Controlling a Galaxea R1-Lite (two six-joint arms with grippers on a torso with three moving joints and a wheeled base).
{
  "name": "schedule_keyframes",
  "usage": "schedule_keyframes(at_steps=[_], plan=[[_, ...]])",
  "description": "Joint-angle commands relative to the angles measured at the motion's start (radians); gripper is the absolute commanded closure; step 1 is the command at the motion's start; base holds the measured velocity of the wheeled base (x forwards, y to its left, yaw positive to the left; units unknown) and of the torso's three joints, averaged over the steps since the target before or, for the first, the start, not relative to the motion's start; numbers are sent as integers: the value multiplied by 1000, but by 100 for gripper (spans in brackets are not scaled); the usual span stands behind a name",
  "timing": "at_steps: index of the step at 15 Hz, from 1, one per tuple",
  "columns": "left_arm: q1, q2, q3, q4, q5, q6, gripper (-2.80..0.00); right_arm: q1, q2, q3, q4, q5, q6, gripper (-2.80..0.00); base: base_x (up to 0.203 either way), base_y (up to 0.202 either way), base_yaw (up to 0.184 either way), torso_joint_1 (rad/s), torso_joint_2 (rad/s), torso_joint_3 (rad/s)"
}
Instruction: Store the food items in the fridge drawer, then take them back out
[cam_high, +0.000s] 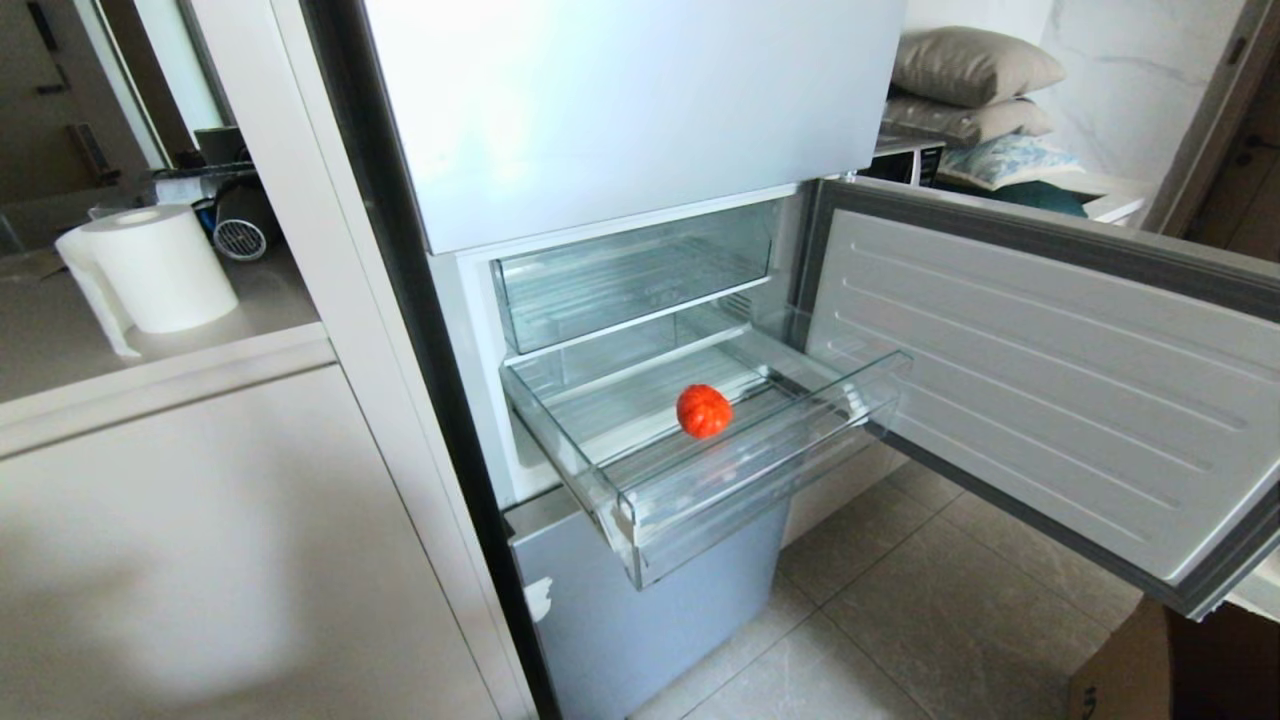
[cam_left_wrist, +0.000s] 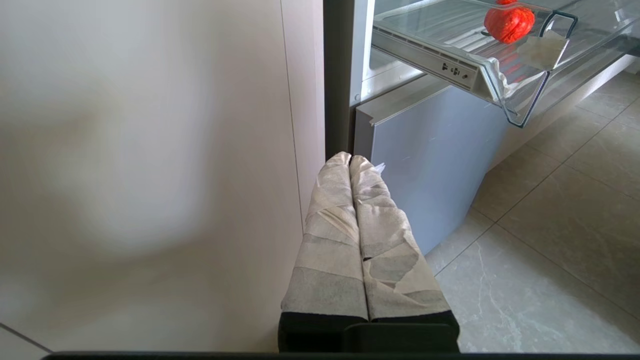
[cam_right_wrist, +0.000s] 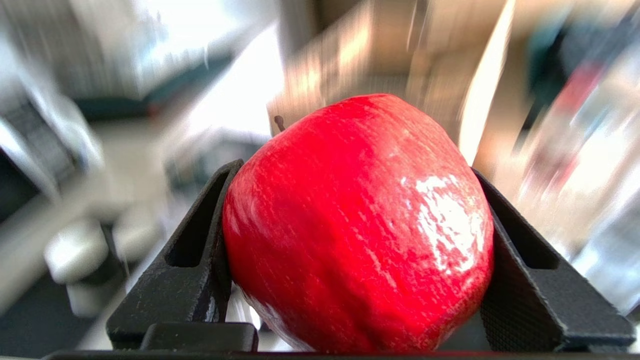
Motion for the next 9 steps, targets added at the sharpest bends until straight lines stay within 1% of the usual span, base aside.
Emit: schedule_keyframes(at_steps=[1, 2, 3, 6, 9], plan=[[1, 0, 0, 0, 0, 0, 0, 17, -238, -5, -2, -30, 5, 0, 0, 0, 0, 0, 0, 0], [1, 0, 0, 1, 0, 0, 0, 73, -262, -7, 4, -37, 3, 0, 0, 0, 0, 0, 0, 0], [1, 0, 0, 0, 0, 0, 0, 167, -273, -11, 23, -42, -4, 0, 0, 0, 0, 0, 0, 0], [1, 0, 0, 0, 0, 0, 0, 534, -297, -11, 140, -85, -56, 0, 0, 0, 0, 0, 0, 0], [1, 0, 0, 0, 0, 0, 0, 879, -269, 26, 208, -129, -81, 0, 0, 0, 0, 0, 0, 0]])
